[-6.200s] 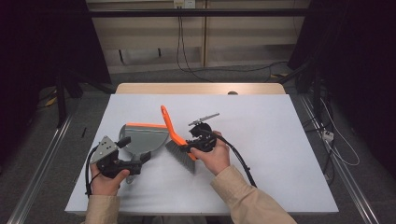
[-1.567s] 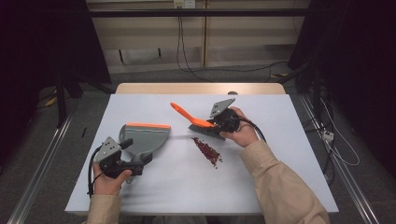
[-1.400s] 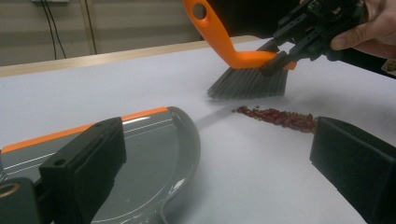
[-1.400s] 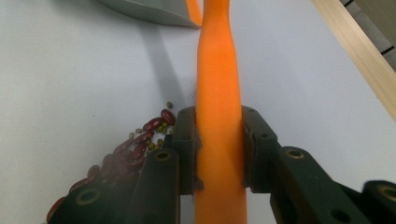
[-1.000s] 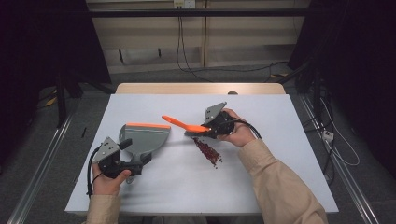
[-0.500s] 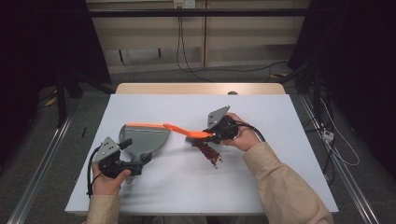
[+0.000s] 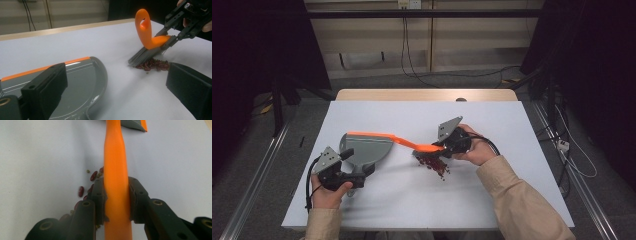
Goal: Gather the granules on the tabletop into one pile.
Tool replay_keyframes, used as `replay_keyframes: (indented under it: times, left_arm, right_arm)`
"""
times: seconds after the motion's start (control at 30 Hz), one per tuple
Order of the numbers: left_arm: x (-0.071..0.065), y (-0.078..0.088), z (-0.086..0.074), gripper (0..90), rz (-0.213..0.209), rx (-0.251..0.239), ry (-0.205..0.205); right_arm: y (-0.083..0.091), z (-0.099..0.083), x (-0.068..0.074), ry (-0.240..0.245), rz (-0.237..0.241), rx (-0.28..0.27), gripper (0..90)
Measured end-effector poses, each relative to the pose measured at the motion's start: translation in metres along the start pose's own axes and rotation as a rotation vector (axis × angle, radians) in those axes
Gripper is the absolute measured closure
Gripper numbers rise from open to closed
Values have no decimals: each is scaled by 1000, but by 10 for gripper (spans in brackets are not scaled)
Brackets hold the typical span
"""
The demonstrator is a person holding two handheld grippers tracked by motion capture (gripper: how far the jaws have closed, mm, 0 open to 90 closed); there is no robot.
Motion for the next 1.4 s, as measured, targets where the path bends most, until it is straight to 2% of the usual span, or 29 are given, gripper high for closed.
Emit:
replay_keyframes:
  times: [0.1, 0.2, 0.3, 0.4, 0.53, 0.6, 0.63, 0.77, 0.97, 1.13, 1.3, 1.4]
  left_arm:
    - [0, 0, 0, 36, 2, 1, 3]
    - [0, 1, 0, 35, 1, -1, 1]
    - [1, 1, 0, 35, 3, 4, 2]
    - [1, 1, -1, 35, 5, 10, 7]
    - [2, 1, -2, 35, 10, 23, 11]
    - [2, 0, -4, 35, 10, 41, 16]
    - [2, 0, -5, 35, 14, 43, 15]
    - [2, 0, -6, 36, 15, 51, 22]
    - [1, 1, -7, 36, 17, 58, 28]
    - [1, 1, -8, 36, 20, 71, 33]
    - [2, 1, -10, 36, 30, 78, 42]
    - [1, 0, -11, 37, 32, 83, 55]
  right_arm:
    - [2, -1, -3, -13, -21, 4, 713]
    - [6, -3, -7, -64, -43, 3, 712]
    - [15, -7, -12, -161, -65, -10, 713]
    - [27, -12, -19, -272, -112, -12, 713]
    - [45, -18, -23, -443, -149, -28, 714]
    - [53, -21, -23, -468, -175, -28, 713]
    - [58, -24, -23, -496, -193, -15, 714]
    - [69, -32, -20, -537, -229, 1, 713]
    - [81, -48, -12, -617, -239, 4, 714]
    - [88, -61, -3, -662, -251, 28, 714]
    - [93, -68, 2, -692, -261, 39, 714]
    - [94, -69, 3, -686, -276, 45, 714]
Point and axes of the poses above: each handheld gripper's, and its own axes: y roughly backward along the jaws, z roughly out of its top, x roughly to its left, the point moved 8 cm from there along -y, roughly forward along the jaws, and after that the axes turned 7 degrees about -z, right-handed, at the moved point
